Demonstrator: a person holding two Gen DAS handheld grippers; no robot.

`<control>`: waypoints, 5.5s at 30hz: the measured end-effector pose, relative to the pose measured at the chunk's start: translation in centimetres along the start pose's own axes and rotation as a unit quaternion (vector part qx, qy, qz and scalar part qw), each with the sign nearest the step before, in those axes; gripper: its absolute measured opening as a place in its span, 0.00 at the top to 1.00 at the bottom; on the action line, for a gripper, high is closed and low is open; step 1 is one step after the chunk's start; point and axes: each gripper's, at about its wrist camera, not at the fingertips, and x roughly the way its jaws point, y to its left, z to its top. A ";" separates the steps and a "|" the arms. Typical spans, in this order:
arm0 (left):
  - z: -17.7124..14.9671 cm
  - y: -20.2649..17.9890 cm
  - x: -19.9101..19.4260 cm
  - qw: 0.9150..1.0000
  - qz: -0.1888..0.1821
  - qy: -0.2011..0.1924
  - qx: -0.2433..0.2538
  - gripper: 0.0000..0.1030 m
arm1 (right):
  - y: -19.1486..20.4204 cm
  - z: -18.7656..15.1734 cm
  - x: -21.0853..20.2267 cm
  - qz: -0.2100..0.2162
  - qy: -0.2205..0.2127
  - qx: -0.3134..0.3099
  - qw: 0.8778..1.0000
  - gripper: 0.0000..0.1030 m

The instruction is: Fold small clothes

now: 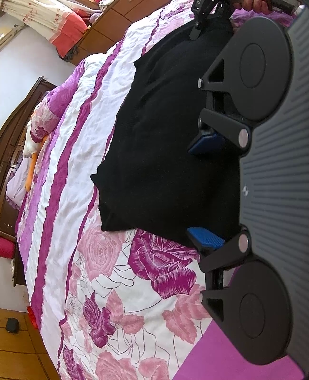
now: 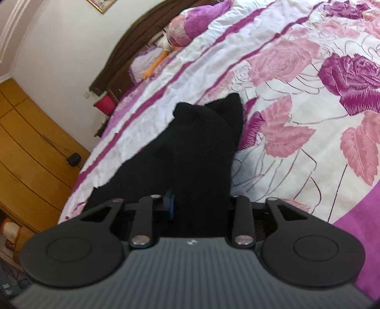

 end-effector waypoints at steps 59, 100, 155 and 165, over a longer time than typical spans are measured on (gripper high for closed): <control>0.0 1.2 -4.7 0.999 0.022 -0.009 -0.027 0.29 | 11.4 0.7 -2.6 0.113 -0.008 -0.052 0.992 0.76; -0.2 7.3 -6.3 0.995 0.039 -0.036 -0.083 0.29 | 25.9 -9.6 8.4 0.173 0.174 -0.236 0.940 0.56; 5.9 3.5 -0.9 0.997 -0.060 -0.039 -0.035 0.29 | 16.1 -8.1 3.1 0.078 0.073 -0.186 0.977 0.38; 7.0 1.5 2.1 0.998 -0.046 -0.040 0.033 0.29 | 15.4 -8.3 3.5 0.090 0.081 -0.176 0.977 0.36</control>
